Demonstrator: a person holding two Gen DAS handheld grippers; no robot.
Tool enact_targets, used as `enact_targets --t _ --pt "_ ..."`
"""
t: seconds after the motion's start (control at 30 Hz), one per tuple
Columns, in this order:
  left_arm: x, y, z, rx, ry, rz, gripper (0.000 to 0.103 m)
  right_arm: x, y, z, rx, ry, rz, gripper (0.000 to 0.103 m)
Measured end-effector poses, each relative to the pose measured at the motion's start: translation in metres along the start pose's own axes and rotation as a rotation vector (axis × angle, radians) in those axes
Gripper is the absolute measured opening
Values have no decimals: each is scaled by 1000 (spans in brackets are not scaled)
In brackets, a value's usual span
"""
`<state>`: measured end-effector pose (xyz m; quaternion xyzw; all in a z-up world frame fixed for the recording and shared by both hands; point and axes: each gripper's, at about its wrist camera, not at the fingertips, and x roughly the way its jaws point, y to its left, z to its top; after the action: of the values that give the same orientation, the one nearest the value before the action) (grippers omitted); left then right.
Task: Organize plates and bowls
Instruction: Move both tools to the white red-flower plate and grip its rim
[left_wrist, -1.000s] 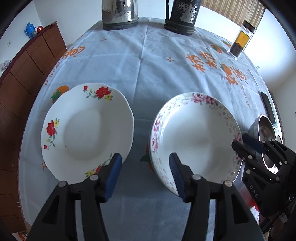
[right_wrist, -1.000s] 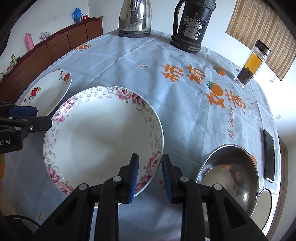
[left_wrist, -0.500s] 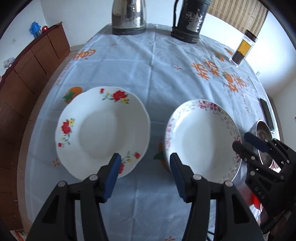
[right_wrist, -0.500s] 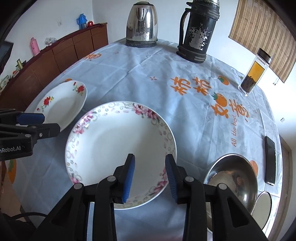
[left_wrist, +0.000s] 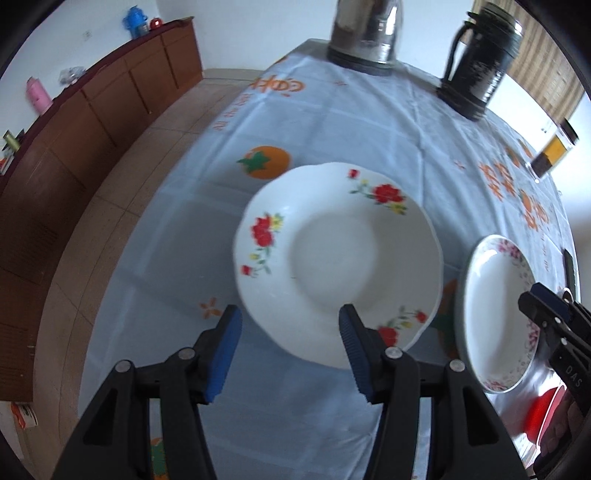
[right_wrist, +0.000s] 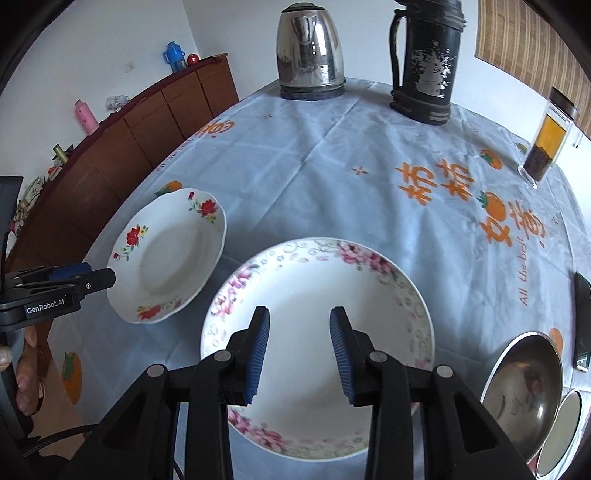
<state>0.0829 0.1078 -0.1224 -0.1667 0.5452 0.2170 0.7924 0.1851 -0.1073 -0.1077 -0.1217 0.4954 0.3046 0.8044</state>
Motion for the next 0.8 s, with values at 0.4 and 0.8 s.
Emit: enact_targets --t 0.4,0.8 --pt "21 33 15 -45 37 24 55 34 37 42 -28 27 75 36" --pt "40 39 27 -47 54 -36 49 81 61 66 -73 106 75 31"
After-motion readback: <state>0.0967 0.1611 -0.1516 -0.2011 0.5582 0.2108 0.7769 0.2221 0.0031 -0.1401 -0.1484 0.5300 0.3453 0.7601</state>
